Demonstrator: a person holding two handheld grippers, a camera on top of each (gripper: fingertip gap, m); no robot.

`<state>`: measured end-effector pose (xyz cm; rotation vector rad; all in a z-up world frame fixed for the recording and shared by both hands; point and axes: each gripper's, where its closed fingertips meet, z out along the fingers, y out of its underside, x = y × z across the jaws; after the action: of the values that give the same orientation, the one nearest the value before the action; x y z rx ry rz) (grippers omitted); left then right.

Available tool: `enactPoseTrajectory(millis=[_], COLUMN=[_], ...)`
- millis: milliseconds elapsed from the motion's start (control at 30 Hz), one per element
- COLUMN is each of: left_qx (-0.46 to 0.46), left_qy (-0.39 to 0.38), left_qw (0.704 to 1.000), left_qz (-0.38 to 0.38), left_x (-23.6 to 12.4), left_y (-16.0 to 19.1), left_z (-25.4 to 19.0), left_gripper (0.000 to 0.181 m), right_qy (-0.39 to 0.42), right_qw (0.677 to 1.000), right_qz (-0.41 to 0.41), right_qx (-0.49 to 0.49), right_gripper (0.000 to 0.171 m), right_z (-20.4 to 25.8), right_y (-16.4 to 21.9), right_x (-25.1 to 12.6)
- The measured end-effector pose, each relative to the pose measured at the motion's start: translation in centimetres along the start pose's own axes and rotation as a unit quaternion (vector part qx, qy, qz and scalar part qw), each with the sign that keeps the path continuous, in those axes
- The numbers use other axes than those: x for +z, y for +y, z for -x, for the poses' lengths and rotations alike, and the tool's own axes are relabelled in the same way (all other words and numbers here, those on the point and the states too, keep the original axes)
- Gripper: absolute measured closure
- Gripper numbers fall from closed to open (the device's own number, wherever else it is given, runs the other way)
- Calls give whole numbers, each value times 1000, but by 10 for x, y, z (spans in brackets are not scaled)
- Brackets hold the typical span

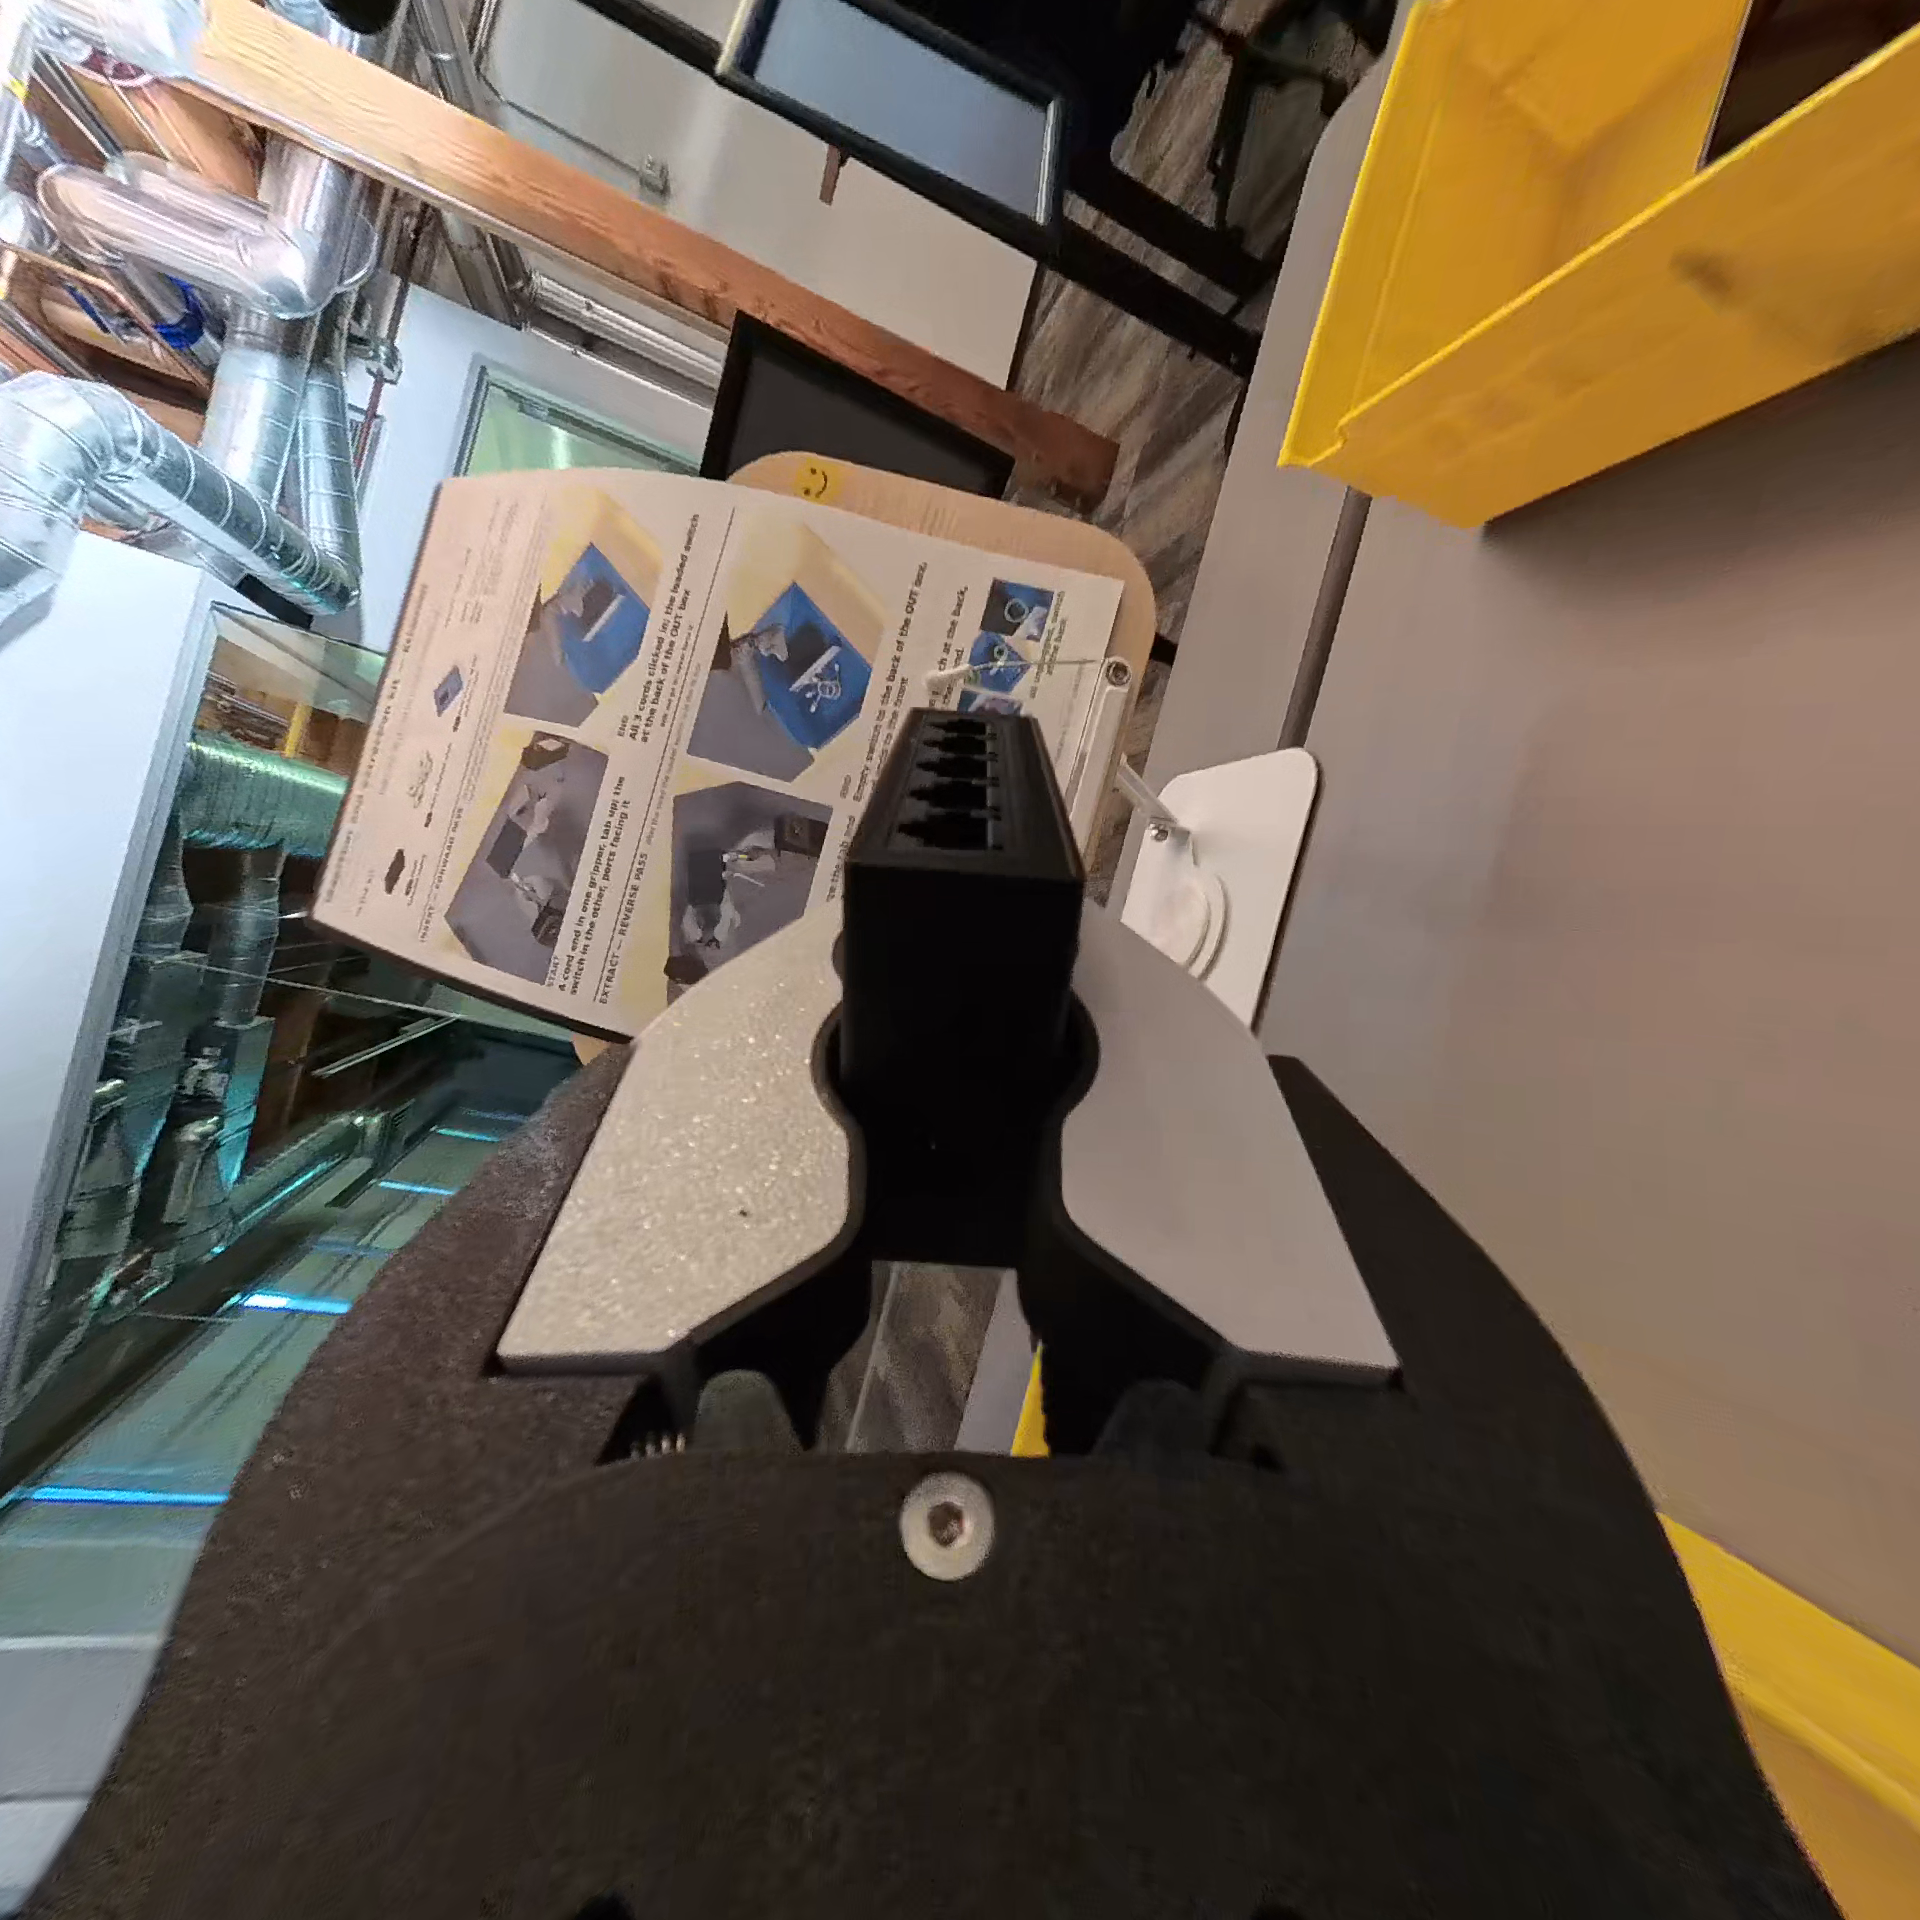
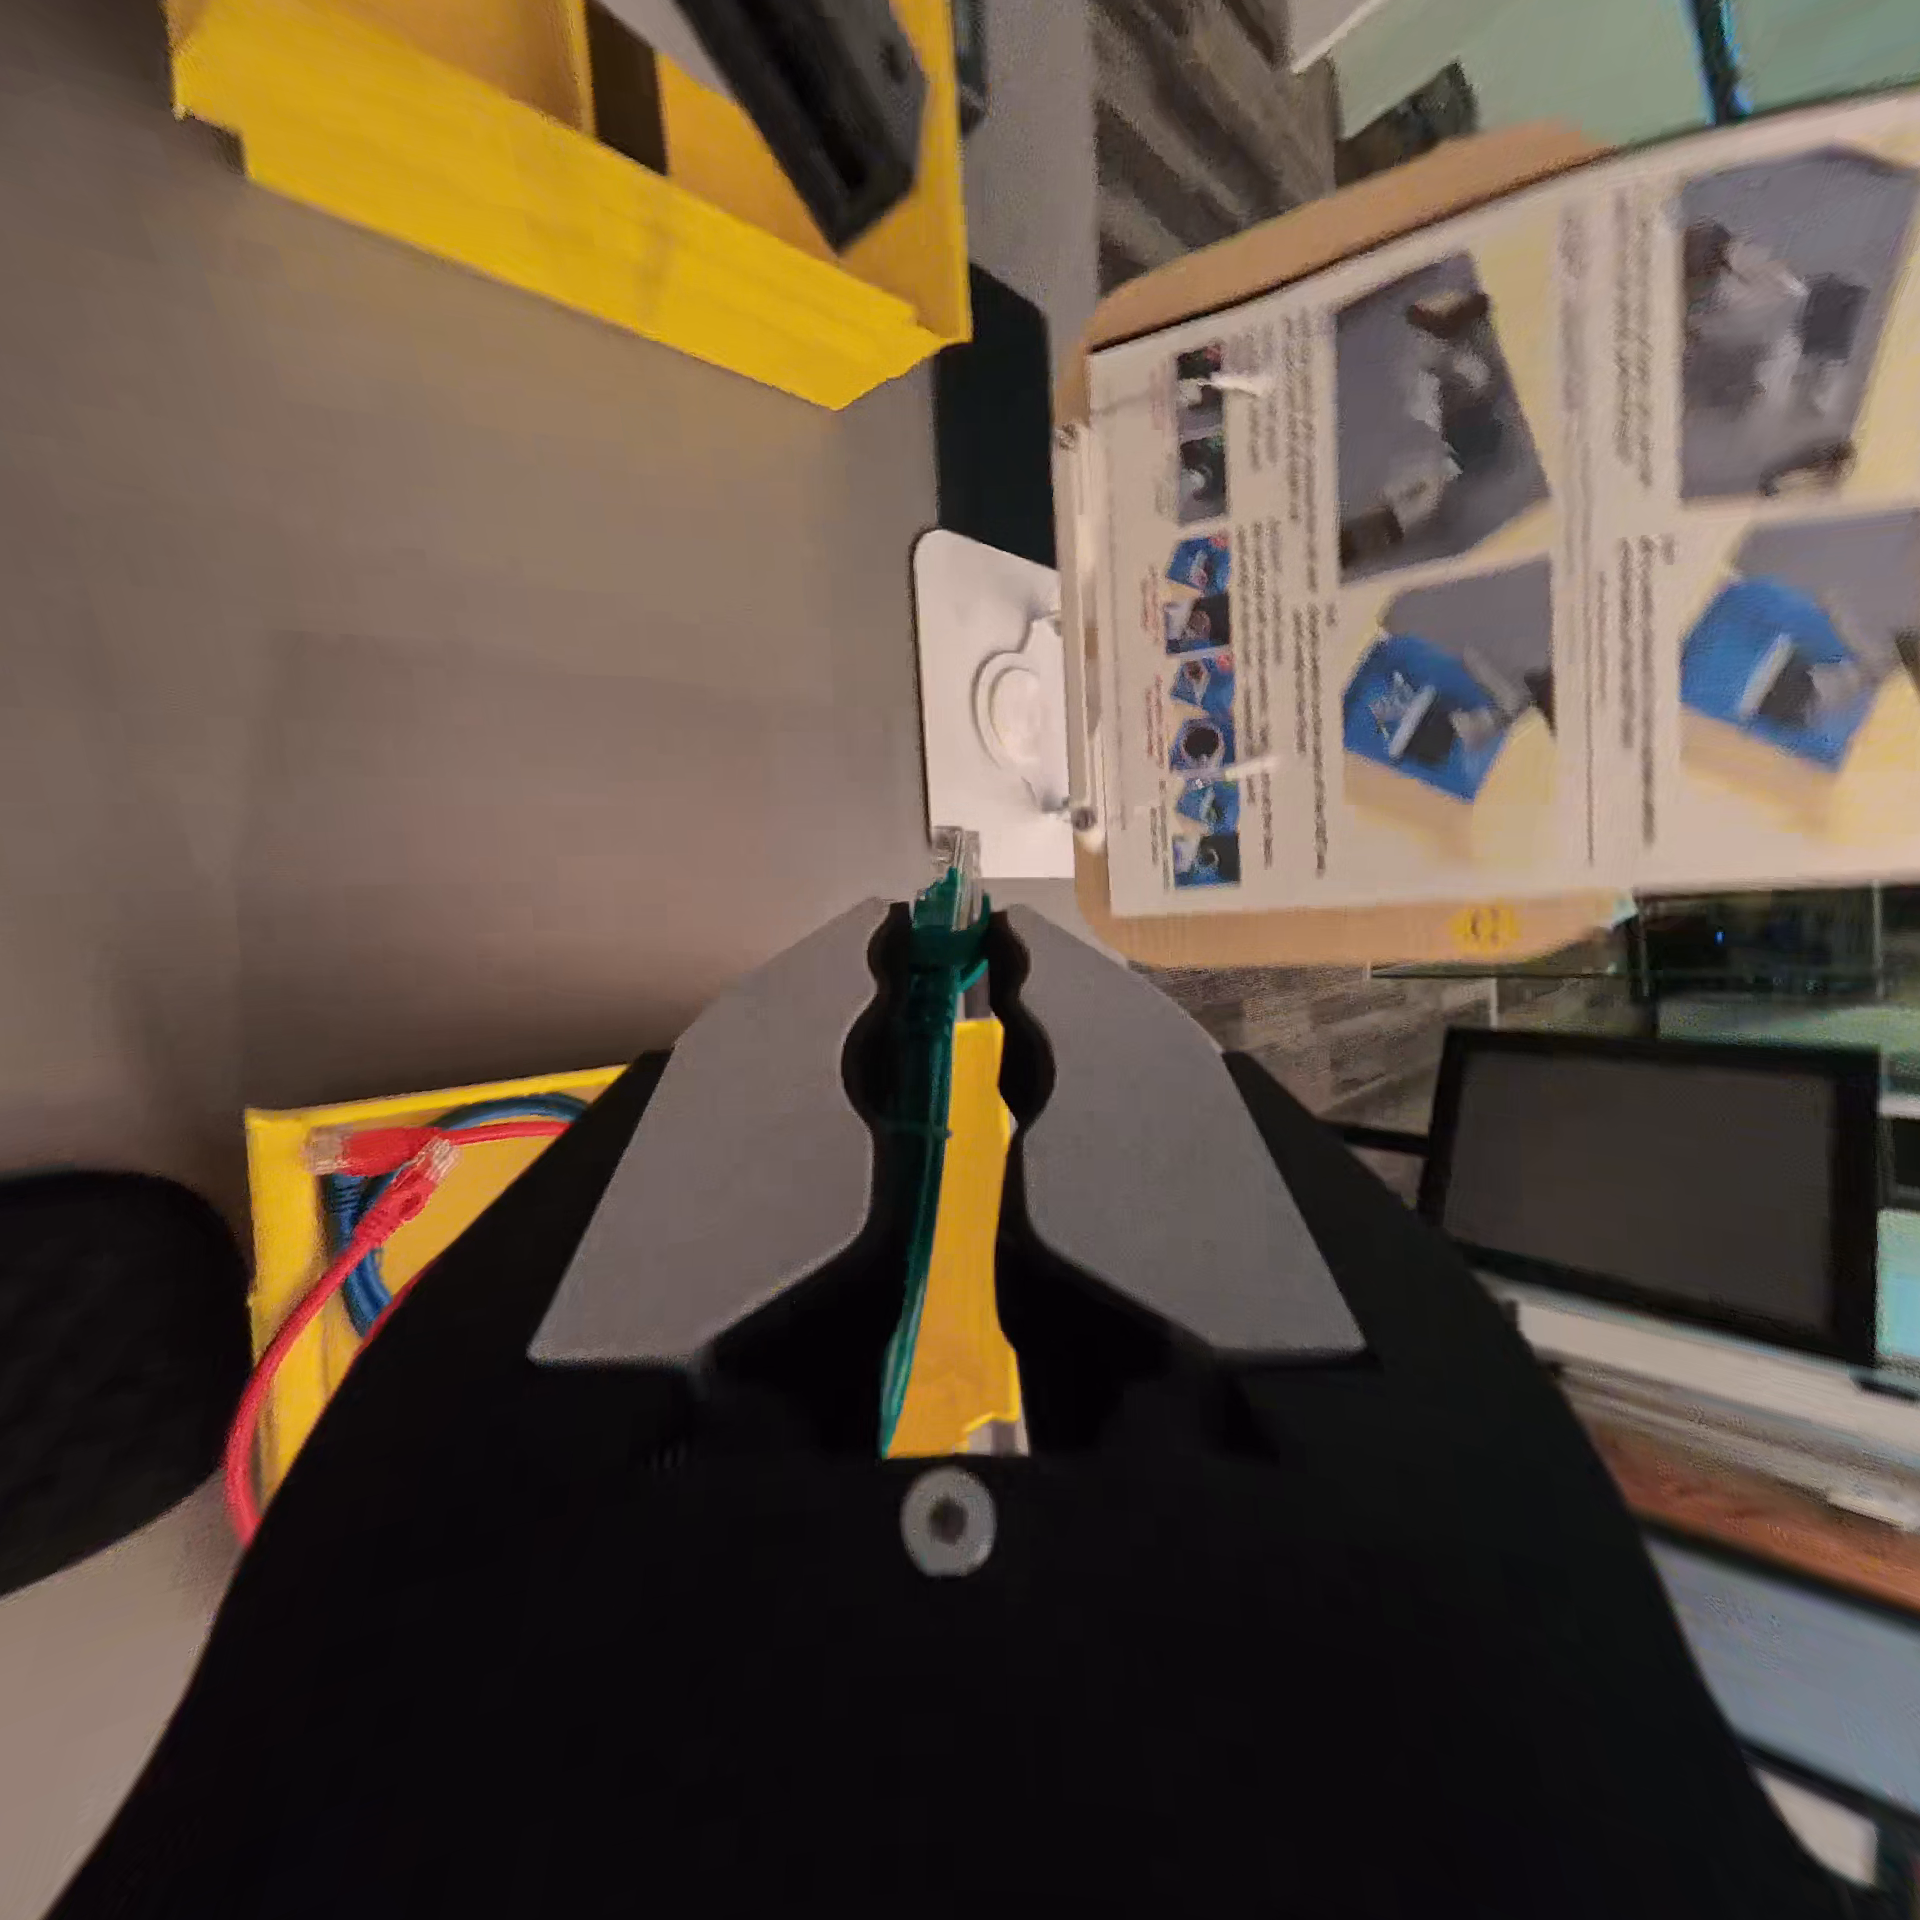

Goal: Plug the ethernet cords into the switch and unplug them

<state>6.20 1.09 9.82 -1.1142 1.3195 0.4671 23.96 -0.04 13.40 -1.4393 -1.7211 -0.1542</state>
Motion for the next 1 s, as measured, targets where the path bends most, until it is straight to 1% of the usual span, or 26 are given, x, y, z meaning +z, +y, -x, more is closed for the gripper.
enactPoseTrajectory(millis=[33,100,200,267,367,400,433,500,567,667,700,800,867,900,933,1000], left_qx=[-5,-2,-1,-4,1,1,0,-5,-11,-24,-31,-53,-59,-62,-64,-71], left_qy=[1,-7,-11,-10,-7,-5,-2,16,25,42,50,96,120,132,141,160], left_qw=[1000,1000,1000,1000,1000,1000,1000,1000,1000,999,998,992,987,984,981,974], left_qz=[-6,-14,-15,-9,-6,-5,-6,-8,-9,-20,-29,-64,-90,-104,-117,-142], left_x=[-2,-6,-9,-9,-8,-7,-7,-6,-6,-8,-9,-13,-16,-18,-20,-25], left_y=[-3,-7,-9,-8,-10,-10,-11,-12,-12,-13,-15,-25,-36,-41,-47,-56], left_z=[1,4,7,7,4,3,2,-3,-6,-7,-9,-19,-27,-31,-33,-38], left_gripper=[151,151,151,151,151,151,151,151,151,151,151,151,151,151,151,151], right_qy=[6,10,10,1,-11,-14,-23,-49,-63,-52,-36,56,114,129,133,100], right_qw=[1000,997,990,983,972,971,969,967,966,971,974,983,980,976,972,962], right_qz=[-5,30,110,157,195,193,184,156,118,32,2,-76,-135,-165,-192,-254], right_qx=[26,71,90,100,127,142,160,194,220,229,223,160,90,54,19,-24], right_gripper=[155,155,155,155,155,154,148,136,128,127,127,124,124,124,126,128], right_z=[-3,4,41,71,109,118,126,135,130,102,89,52,43,45,51,70], right_y=[13,53,112,142,168,171,170,160,143,105,90,41,-2,-25,-46,-83], right_x=[-8,-11,0,14,45,55,65,75,73,53,44,24,18,18,20,27])
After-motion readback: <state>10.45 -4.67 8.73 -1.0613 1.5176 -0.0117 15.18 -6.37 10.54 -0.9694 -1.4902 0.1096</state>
